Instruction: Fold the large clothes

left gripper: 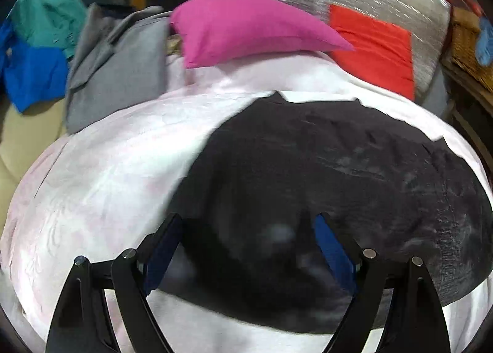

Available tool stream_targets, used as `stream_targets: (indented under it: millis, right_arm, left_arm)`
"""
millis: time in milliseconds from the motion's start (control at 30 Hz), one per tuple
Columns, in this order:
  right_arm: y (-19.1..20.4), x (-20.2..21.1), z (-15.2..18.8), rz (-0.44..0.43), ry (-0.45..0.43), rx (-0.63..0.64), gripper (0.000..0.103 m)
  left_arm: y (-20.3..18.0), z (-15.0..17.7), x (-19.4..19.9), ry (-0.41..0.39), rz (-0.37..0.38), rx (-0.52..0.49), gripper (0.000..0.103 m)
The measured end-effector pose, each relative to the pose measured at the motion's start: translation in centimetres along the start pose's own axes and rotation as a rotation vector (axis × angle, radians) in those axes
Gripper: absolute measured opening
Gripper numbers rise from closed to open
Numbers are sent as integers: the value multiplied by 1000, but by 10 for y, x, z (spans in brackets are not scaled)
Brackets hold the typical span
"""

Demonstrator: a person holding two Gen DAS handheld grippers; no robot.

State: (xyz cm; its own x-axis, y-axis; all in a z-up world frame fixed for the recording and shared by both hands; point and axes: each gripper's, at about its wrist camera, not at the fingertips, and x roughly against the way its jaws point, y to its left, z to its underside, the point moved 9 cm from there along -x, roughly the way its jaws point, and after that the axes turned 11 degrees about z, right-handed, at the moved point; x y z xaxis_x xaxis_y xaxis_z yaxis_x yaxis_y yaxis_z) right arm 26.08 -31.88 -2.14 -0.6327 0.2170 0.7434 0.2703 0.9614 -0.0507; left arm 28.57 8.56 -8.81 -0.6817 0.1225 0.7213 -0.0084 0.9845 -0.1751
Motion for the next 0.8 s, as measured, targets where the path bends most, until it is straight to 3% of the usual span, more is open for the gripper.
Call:
stream_targets:
  millis: [167,267,400,533,667,733,800]
  right_arm:
    - [42,-20,-12,-26,21,97,102]
    - [42,-51,-5,28,109,119,101]
    - [38,-63,0,43,125,130,101]
    - [36,-53,-9,45,131,123,95]
    - [20,-38,-23,62,78,122,96]
    - [8,-47,-22,76,105,96,96]
    - [0,-64,-14,52,160,58,96]
  left_arm:
    - [-30,-7,-18,24,-29,-97,88]
    - [-29,-3,-32,79,-54,-125,89]
    - [-27,-2,-36,99,-45,-164,89]
    - [-23,-9,-24,103,-5,-136,89]
    - [-2,-25,-2,-13,-29,-105,89]
    - [13,-23,-7,16,-48,-69,89]
    - [24,-10,-26,103,-50,-50,89]
